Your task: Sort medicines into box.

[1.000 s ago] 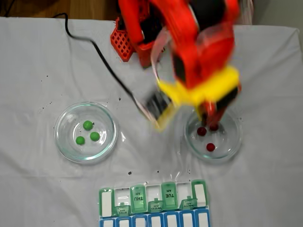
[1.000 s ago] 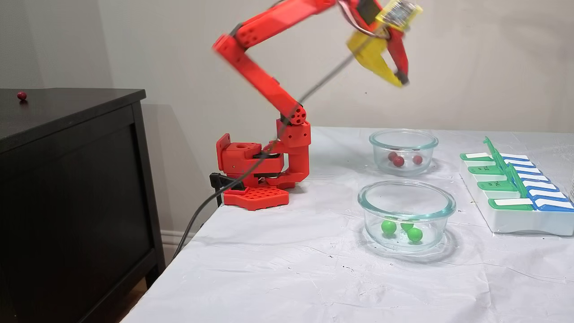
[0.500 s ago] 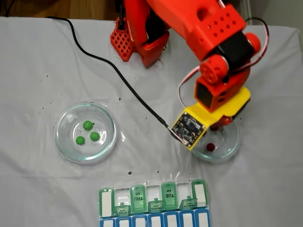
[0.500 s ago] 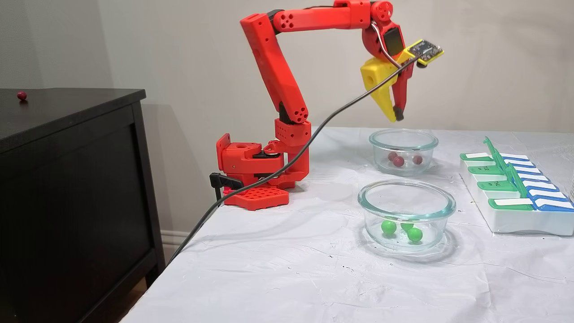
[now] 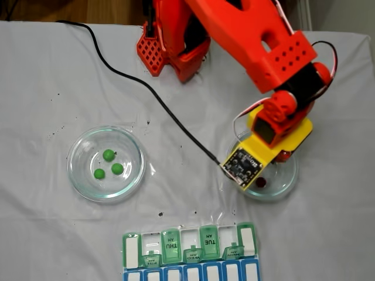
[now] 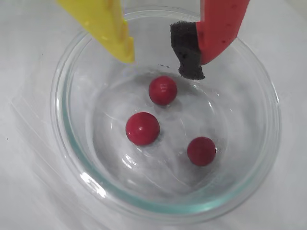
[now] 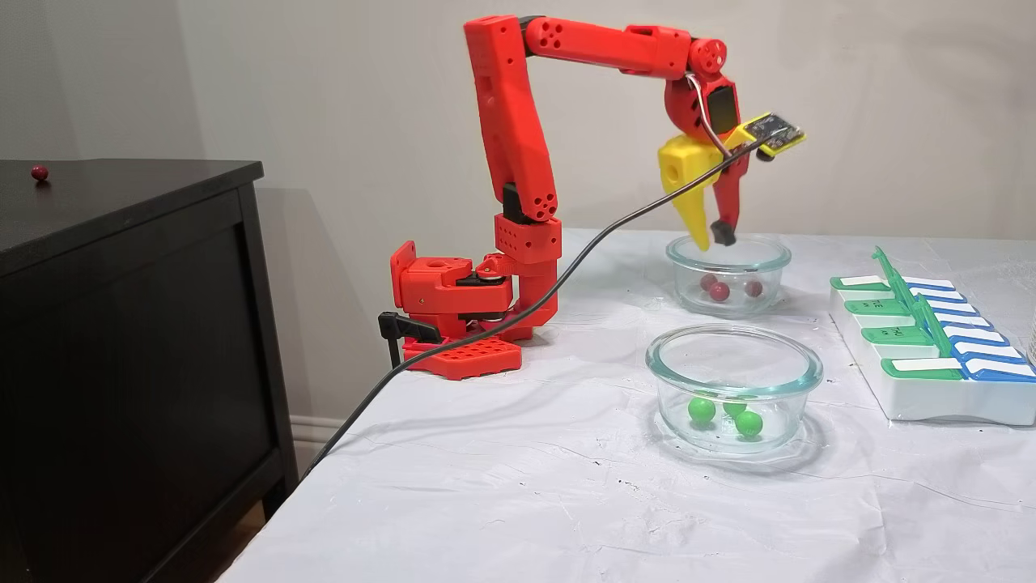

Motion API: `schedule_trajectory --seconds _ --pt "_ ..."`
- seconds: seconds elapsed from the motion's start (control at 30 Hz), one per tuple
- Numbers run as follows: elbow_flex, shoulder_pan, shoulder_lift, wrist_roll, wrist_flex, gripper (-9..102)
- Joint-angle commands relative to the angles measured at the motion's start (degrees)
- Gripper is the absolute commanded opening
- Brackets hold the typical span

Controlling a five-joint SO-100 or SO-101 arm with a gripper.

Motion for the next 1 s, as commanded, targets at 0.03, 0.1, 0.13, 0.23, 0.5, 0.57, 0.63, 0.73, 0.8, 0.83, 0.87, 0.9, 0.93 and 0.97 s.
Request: schedule_trajectory --seconds 0.03,0.1,0.13,0.23,0.5,0.57,0.63,0.73,0.8,0.83,0.87,0.9,0.93,0.97 --pt "-5.01 -1.23 0.18 3.69 0.53 22" --pt "-3.78 -1.85 0.79 5.45 0.09 23" --pt "-3.60 -2.11 0.88 5.98 0.00 23" --pt "-2.90 -2.46 0.00 7.56 -0.79 25" --pt "-4.48 -1.67 -4.83 8.96 -1.14 28" --pt "-4.39 -1.58 -5.54 9.05 -1.49 28" --pt "-4.13 -1.67 -5.98 9.32 -1.93 29" --pt "-3.96 -2.02 -6.77 9.40 -2.20 29" --pt "-3.60 -2.02 -7.38 9.40 -2.90 29" --pt "-3.60 -2.02 -7.82 9.40 -2.99 28" --pt "-3.69 -2.02 -8.17 9.40 -2.99 28" --pt "-3.78 -2.11 -8.53 9.32 -2.99 28" --pt "-3.78 -2.11 -8.79 9.32 -2.99 28" --pt "-3.78 -2.20 -8.96 9.32 -2.99 28"
